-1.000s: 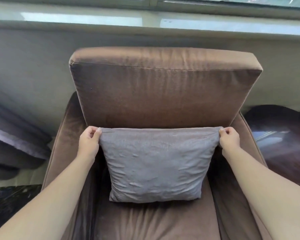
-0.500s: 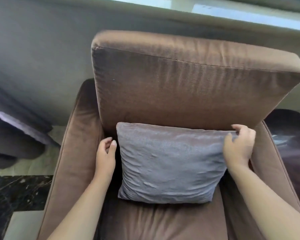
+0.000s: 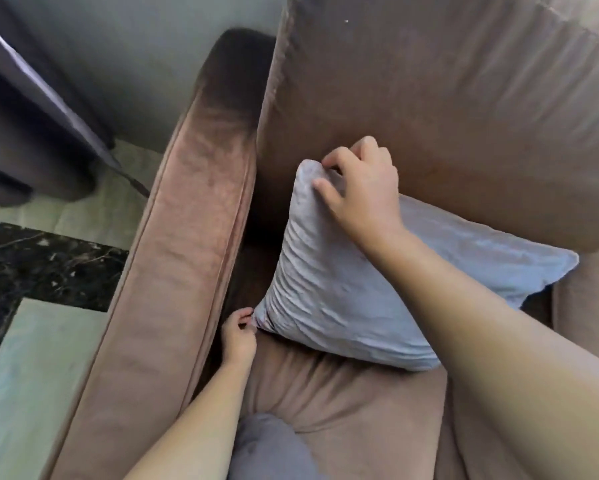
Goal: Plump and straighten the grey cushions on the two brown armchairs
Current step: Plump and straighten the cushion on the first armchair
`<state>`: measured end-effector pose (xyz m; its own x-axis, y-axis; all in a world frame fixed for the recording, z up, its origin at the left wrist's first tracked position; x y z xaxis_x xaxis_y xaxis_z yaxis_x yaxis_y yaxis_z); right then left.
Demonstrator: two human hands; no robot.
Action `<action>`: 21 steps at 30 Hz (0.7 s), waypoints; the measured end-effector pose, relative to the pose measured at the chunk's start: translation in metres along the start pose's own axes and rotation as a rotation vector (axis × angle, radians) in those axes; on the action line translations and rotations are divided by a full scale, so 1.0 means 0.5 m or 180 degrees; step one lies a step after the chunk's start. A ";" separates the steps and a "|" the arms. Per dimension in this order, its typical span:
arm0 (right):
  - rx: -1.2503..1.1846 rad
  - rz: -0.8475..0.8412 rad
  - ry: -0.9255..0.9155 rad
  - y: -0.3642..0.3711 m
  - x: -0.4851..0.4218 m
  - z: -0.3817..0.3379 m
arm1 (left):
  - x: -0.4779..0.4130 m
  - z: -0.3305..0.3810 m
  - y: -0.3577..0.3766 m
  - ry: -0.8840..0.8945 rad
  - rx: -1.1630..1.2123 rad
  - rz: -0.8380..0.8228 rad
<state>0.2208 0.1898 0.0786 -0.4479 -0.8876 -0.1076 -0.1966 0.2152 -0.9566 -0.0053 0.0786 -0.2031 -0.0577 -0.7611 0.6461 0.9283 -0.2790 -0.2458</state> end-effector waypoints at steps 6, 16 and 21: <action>-0.0023 0.0163 0.0456 0.025 -0.003 -0.017 | 0.000 0.008 0.007 0.0258 -0.0539 0.0173; -0.0765 0.0105 0.0887 0.015 -0.032 -0.019 | 0.037 -0.028 -0.018 0.0075 -0.1322 -0.0147; -0.0731 0.0130 0.0869 0.019 -0.036 -0.017 | 0.050 -0.050 -0.035 -0.0094 -0.1545 -0.0247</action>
<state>0.2198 0.2114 0.0736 -0.6699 -0.7414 -0.0386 -0.3507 0.3618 -0.8638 -0.0322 0.0498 -0.2008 -0.1028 -0.7123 0.6944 0.6429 -0.5802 -0.5000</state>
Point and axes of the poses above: each hand's wrist, its own x-axis away from the middle knuckle, its own y-axis out of the palm, z = x × y, the point moved 2 cm from there along -x, towards the middle knuckle, and after that the axes turned 8 degrees about y, right-handed, at the moved point
